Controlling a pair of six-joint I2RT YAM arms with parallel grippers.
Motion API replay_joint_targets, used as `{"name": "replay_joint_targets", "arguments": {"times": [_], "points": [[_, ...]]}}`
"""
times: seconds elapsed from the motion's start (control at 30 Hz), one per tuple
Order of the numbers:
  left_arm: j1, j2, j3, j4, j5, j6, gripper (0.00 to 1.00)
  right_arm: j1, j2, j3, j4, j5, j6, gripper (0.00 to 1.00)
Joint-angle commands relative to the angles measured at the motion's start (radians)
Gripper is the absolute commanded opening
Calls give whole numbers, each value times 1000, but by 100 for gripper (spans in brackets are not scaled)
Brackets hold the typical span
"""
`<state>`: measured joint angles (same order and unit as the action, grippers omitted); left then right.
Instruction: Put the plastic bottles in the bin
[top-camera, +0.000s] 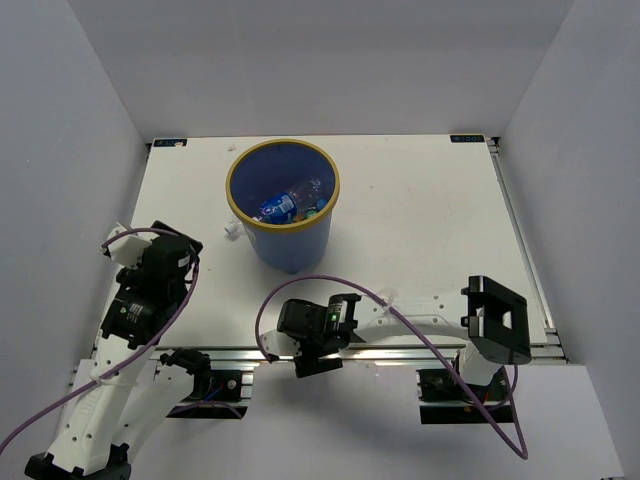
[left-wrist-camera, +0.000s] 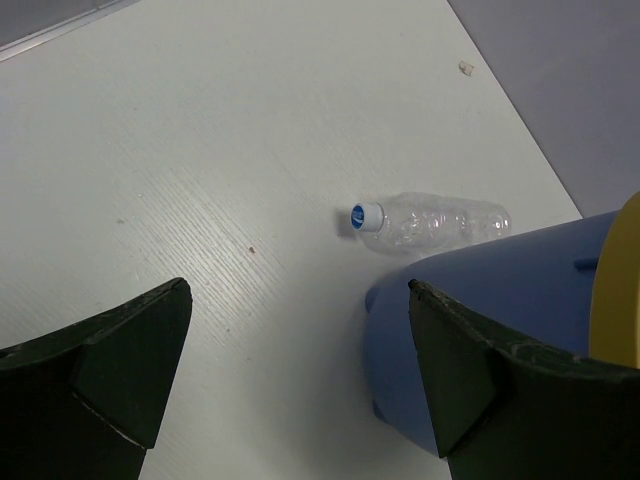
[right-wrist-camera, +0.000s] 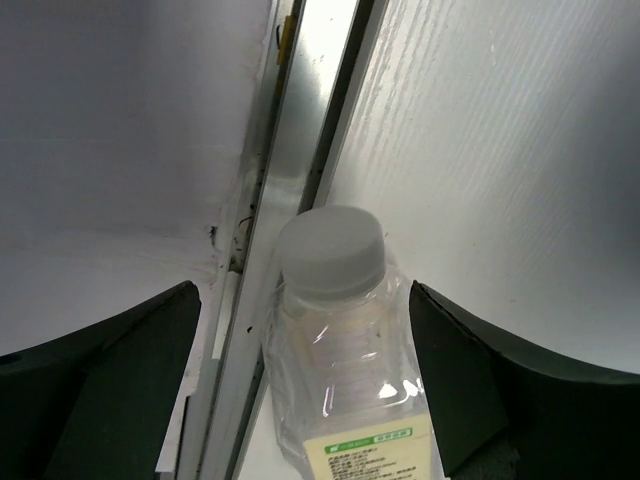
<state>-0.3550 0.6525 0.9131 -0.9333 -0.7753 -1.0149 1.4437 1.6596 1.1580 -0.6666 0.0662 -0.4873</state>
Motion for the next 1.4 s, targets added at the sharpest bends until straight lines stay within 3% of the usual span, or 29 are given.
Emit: {"name": "replay_joint_targets", "arguments": {"times": [0.0, 0.33, 0.53, 0.63, 0.67, 0.77, 0.87, 0.97, 1.13, 1.27, 1.37], "points": [[4, -2, 21, -22, -22, 9, 98, 1, 20, 11, 76, 34, -23, 89], [4, -8, 26, -39, -35, -1, 98, -29, 95, -14, 145, 37, -20, 89], [4, -11, 29, -58, -38, -13, 98, -62, 83, -34, 170, 47, 4, 77], [4, -13, 27, -56, -41, -17, 98, -71, 65, -38, 174, 53, 7, 47], [2, -13, 27, -55, -41, -19, 98, -74, 46, -40, 179, 58, 7, 28], [2, -7, 29, -47, -39, -24, 98, -104, -33, -72, 237, 78, 24, 14], [2, 2, 32, -47, -32, -18, 98, -184, -182, -122, 314, 75, 50, 9], [4, 12, 32, -50, -28, -16, 98, -294, -369, -190, 450, 170, 91, 6], [2, 29, 23, -32, -25, -7, 98, -507, -665, -305, 757, 277, 208, 9], [4, 52, 12, -10, -7, 4, 98, -565, -727, -282, 893, 458, 222, 6], [4, 79, 1, 33, 43, 41, 98, -575, -706, -173, 938, 469, 156, 3]]}}
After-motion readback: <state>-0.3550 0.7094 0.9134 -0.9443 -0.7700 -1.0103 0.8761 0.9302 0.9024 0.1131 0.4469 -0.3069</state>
